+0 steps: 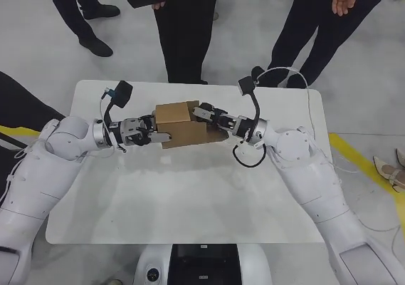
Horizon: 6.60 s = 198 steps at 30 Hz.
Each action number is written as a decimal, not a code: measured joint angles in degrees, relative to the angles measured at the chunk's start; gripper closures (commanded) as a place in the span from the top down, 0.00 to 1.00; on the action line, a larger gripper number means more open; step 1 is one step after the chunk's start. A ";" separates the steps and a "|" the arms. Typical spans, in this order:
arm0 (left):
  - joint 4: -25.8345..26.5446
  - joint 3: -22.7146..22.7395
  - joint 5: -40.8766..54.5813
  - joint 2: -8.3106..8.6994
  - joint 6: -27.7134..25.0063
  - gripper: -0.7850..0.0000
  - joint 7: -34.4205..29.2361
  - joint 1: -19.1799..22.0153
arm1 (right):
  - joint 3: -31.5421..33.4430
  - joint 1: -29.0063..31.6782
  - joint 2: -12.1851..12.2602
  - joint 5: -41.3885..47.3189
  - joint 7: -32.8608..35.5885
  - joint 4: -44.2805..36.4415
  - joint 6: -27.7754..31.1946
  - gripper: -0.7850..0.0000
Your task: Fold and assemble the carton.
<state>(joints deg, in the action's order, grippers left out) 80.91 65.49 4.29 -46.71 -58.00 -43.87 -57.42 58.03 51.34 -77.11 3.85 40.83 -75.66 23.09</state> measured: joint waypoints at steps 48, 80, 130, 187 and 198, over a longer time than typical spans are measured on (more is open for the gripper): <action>4.23 1.40 -16.86 2.59 0.00 0.54 19.25 -4.97 | -0.47 9.38 0.94 -11.47 -8.82 -19.36 -15.61 0.00; 5.61 -3.53 -15.69 5.50 0.00 0.51 21.09 -4.14 | 2.64 9.33 1.19 -15.86 -13.25 -17.58 -19.53 0.00; 1.35 -12.00 -30.28 7.43 0.00 0.55 39.57 1.82 | 5.36 11.53 1.70 -12.61 -7.40 -21.87 -22.95 0.00; 4.57 -9.72 -58.46 11.06 1.04 0.13 70.01 -4.03 | 14.20 14.74 4.84 10.09 17.77 -15.00 -38.54 0.04; 4.39 -9.34 -58.14 9.77 0.00 0.15 67.74 -4.18 | 10.98 12.45 4.46 15.00 18.03 -12.52 -33.38 0.00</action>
<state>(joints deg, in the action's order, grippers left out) 85.30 56.15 -53.85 -36.94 -58.00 23.87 -61.60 69.00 63.79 -72.65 18.85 58.86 -88.18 -10.29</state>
